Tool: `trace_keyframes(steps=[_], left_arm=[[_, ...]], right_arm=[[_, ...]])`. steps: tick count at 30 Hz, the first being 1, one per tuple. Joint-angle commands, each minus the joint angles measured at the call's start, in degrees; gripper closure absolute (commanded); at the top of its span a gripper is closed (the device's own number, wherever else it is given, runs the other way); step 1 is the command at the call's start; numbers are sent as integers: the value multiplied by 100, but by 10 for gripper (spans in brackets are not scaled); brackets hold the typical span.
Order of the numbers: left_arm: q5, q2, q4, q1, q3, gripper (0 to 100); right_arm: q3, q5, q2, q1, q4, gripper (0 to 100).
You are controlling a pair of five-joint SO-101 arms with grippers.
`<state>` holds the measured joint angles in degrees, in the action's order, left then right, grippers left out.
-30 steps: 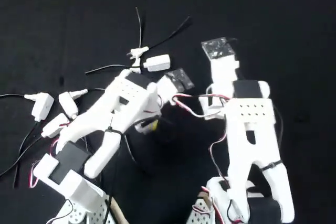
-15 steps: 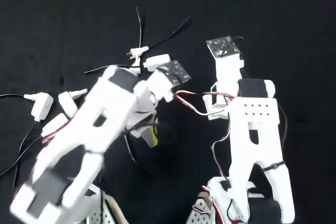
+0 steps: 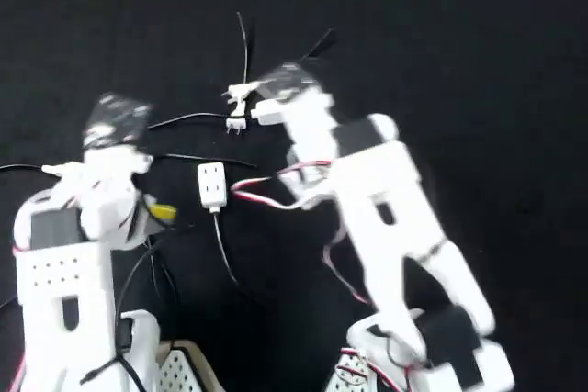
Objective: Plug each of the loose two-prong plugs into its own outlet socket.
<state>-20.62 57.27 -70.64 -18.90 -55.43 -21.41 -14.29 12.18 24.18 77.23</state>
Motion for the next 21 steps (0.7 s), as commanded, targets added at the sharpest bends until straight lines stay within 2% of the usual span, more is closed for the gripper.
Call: trace_keyframes(steps=[1,3,8,11,16,21], left_arm=[[835,888,1064,-664,-1349,668],[1081,1424,1327,-884,-1895,668],[1152,2804,1240,-1323,-2519,668],[1134,3525,1090,-1323,-2932,668],[1134,4589,501,-1244,-3169,668],[782,4651,202,-743,-3187,668]], right_arm=[[927,158,-840,536,-290,841],[1393,818,-1429,703,-501,833],[2457,2479,-2501,642,-1336,832],[2721,3226,-2914,607,-2004,830],[2730,3815,-3345,607,-3297,829],[2879,5134,-4101,466,-4949,829]])
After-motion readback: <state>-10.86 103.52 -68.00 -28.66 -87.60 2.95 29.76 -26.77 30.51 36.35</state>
